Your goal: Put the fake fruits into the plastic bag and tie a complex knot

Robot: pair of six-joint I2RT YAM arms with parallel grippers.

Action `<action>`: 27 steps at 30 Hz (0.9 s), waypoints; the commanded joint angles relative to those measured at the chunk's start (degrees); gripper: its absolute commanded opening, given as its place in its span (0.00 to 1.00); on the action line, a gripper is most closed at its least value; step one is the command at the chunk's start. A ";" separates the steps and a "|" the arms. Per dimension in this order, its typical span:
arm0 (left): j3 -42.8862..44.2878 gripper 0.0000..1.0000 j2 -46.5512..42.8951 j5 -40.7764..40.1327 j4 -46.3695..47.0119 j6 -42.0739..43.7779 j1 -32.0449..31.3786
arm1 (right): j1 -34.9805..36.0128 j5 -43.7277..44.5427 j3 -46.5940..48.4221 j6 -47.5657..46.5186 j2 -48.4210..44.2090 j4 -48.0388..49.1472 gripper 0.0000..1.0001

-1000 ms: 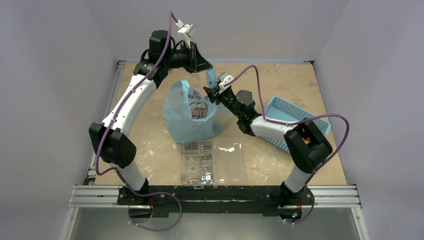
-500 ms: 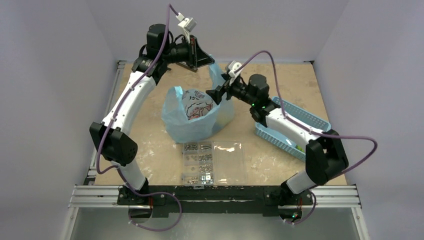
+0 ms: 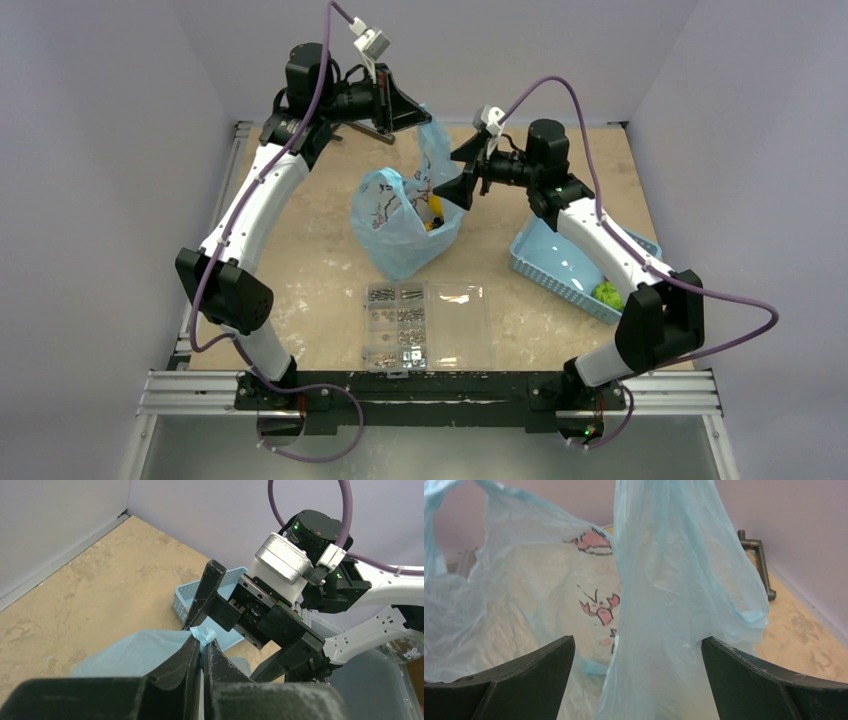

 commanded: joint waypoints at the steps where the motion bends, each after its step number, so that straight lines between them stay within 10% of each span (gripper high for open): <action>1: 2.53 0.00 -0.58 1.52 3.18 -1.50 0.46 | 2.79 -1.68 3.74 10.98 -0.61 9.63 0.99; 16: 7.52 0.00 4.29 11.13 6.28 -6.43 0.41 | -6.73 -9.07 14.56 -4.84 2.65 -1.89 0.99; 27: 11.56 0.00 9.01 16.47 12.41 -14.06 0.22 | -0.85 -16.81 16.16 8.86 11.92 20.95 0.96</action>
